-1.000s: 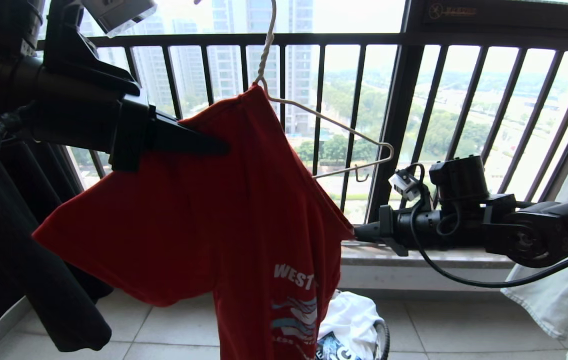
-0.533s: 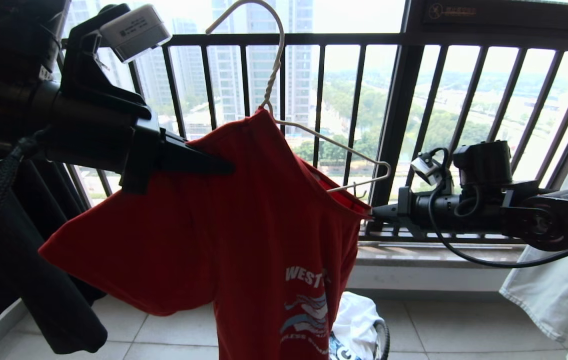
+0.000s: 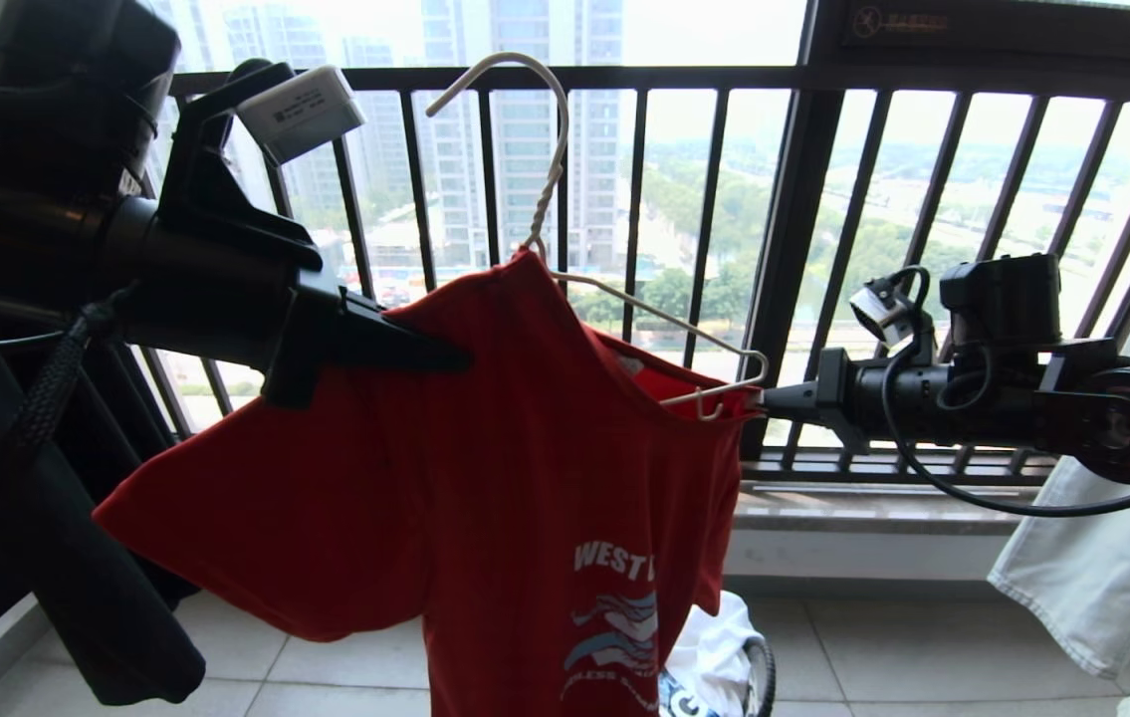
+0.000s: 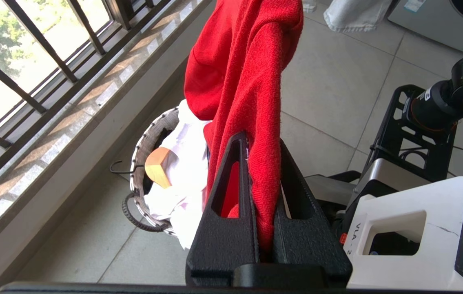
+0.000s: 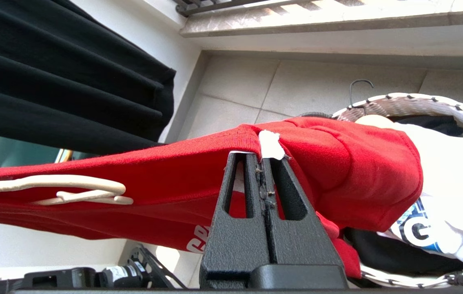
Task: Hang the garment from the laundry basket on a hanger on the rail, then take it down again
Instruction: Hang the clothes on the clothes rack
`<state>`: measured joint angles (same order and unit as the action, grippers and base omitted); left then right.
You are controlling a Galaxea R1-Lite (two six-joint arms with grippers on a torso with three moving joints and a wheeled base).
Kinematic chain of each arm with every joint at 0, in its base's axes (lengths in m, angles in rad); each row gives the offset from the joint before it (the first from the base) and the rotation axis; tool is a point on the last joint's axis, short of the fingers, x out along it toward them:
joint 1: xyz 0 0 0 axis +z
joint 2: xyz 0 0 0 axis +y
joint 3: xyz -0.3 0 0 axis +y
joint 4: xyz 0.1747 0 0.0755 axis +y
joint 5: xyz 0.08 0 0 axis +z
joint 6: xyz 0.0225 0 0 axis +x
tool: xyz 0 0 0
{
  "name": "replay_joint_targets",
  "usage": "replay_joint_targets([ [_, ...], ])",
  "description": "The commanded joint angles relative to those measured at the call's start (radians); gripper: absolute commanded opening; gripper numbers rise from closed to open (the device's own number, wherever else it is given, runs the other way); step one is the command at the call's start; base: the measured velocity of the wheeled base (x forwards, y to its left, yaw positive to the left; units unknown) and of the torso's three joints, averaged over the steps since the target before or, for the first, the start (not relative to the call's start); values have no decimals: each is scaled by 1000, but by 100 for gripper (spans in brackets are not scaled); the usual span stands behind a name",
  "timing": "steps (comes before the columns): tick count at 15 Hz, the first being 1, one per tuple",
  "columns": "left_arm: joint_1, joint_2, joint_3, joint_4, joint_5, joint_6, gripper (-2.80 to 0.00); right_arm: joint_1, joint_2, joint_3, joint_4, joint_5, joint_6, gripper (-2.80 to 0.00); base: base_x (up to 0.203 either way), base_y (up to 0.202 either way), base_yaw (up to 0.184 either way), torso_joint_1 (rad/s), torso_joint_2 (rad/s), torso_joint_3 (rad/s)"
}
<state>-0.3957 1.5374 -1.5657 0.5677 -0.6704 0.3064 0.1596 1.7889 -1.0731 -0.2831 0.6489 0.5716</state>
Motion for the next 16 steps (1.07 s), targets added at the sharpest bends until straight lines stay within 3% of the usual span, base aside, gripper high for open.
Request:
replay_joint_targets([
  [1, 1, 10, -2, -6, -2, 2, -280, 0, -33, -13, 42, 5, -13, -280, 0, 0, 0, 0, 0, 0],
  [6, 5, 18, -4, -35, 2, 2, -280, 0, -95, -96, 263, 5, -98, -280, 0, 0, 0, 0, 0, 0],
  [16, 4, 5, 46, -34, 2, 3, -280, -24, -128, -170, 357, 5, -100, -280, 0, 0, 0, 0, 0, 0],
])
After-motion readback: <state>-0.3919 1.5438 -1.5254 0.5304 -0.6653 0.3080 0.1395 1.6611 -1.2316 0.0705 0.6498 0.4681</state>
